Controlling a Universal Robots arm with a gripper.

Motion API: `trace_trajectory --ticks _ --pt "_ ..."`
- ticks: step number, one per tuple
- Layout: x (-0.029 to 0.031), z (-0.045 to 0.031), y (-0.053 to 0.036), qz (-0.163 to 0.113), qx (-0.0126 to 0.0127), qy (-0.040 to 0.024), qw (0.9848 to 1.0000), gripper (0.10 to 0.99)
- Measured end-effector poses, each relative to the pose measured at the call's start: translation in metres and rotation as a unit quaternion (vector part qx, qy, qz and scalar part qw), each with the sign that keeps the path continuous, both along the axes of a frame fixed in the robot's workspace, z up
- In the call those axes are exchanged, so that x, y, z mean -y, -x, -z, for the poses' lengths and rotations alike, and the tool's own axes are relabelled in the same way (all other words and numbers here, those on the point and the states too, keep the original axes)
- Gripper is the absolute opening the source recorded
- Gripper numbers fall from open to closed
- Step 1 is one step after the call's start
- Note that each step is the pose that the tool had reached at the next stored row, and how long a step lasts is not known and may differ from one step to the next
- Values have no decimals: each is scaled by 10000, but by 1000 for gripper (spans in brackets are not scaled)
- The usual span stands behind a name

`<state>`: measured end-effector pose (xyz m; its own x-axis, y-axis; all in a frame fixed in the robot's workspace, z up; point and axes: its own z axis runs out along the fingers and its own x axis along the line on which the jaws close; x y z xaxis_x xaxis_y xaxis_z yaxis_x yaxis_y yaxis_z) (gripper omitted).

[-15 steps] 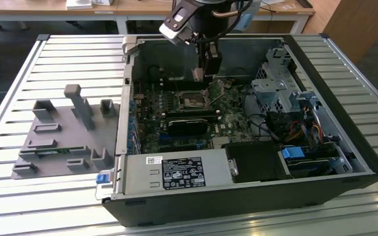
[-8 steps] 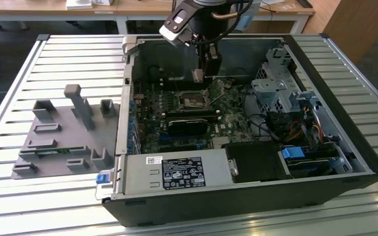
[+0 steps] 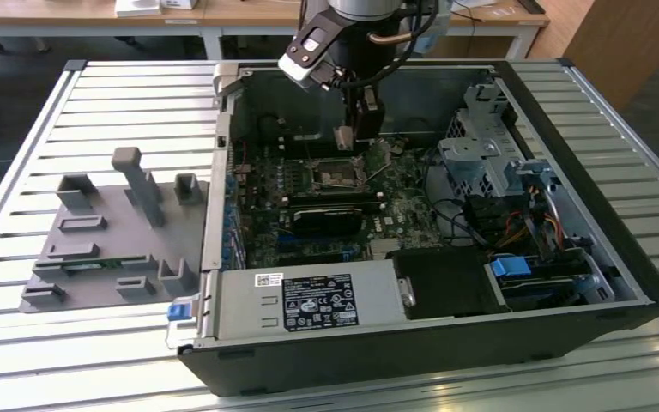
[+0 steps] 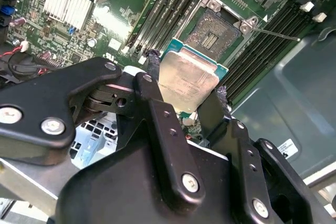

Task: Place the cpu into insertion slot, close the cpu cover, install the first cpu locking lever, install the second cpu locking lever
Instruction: 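Place the cpu into insertion slot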

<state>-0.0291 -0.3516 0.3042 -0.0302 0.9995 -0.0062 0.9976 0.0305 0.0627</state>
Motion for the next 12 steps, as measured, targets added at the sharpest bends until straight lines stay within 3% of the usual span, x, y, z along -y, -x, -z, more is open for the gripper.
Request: trace_trajectory --ticks 12 --pt "-1 65 5 0 0 0 10000 537"
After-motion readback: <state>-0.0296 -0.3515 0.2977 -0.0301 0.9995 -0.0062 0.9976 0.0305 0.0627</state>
